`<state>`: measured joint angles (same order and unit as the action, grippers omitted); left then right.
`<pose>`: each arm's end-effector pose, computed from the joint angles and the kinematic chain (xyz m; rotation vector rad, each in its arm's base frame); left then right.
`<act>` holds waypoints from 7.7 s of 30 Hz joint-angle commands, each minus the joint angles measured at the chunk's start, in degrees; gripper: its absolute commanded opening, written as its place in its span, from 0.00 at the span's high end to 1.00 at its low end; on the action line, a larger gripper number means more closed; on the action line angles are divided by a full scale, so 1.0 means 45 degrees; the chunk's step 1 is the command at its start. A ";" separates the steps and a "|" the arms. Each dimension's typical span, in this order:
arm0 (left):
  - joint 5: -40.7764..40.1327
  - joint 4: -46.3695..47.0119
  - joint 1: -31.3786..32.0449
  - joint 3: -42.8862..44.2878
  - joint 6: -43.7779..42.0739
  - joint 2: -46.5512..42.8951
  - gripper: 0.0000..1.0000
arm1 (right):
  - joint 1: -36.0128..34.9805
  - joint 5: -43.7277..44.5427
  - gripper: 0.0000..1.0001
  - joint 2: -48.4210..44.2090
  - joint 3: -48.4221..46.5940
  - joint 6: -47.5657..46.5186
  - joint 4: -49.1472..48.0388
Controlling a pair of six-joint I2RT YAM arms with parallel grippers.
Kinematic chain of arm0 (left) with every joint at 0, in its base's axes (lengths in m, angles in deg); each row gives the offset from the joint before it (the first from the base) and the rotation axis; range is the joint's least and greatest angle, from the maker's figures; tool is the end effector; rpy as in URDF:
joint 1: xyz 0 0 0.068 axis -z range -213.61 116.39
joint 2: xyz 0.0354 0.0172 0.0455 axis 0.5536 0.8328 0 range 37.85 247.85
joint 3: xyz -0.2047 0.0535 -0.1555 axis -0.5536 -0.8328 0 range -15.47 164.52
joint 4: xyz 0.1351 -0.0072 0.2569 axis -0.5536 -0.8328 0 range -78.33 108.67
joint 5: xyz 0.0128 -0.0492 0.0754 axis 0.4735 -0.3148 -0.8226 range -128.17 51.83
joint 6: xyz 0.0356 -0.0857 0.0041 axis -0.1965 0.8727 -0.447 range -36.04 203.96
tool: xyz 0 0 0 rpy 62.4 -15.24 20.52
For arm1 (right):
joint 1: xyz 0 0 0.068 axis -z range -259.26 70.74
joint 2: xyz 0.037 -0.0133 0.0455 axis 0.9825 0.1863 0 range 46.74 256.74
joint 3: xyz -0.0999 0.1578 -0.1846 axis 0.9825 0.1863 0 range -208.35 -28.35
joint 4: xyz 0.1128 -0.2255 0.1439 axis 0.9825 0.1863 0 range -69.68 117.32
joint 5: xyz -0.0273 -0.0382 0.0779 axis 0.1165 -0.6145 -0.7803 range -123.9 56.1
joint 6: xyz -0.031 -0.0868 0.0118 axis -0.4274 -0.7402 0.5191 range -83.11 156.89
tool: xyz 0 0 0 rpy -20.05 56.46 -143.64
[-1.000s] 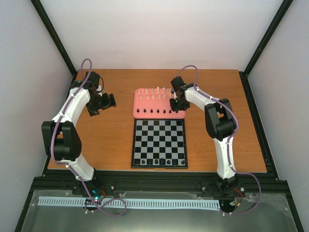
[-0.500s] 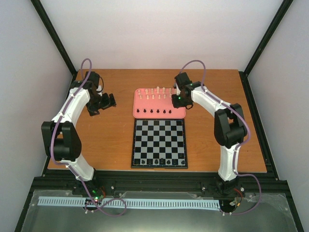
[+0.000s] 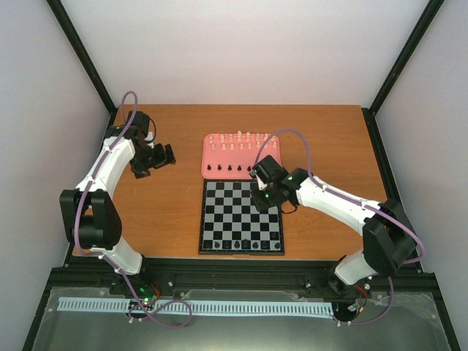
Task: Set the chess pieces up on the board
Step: Place the chess piece on the chessboard, then pick up the chess piece from the storage box, then place the chess piece on the chessboard.
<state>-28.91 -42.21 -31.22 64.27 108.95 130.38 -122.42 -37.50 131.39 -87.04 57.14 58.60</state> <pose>0.3564 -0.0283 0.2139 -0.5324 2.8361 -0.3250 0.2435 0.2356 0.1573 -0.5681 2.7042 0.4061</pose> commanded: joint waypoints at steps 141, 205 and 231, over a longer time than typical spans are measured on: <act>0.0052 0.0257 0.0090 0.0679 -0.0163 0.0515 0.00 | 0.3497 0.0340 0.89 0.9667 -0.9310 -0.1613 0.1610; 0.0325 0.0643 0.0079 -0.0649 -0.0214 -0.0868 0.00 | -0.3320 0.0719 0.93 0.2081 0.0149 0.1950 0.2335; 0.0333 0.0619 0.0093 -0.0251 -0.0222 -0.0517 0.00 | -0.3175 0.1561 0.73 0.2308 -0.1080 0.1266 0.2532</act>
<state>-27.43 -39.70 -31.17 61.08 108.58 128.26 -136.80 -32.86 141.64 -89.03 63.74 69.64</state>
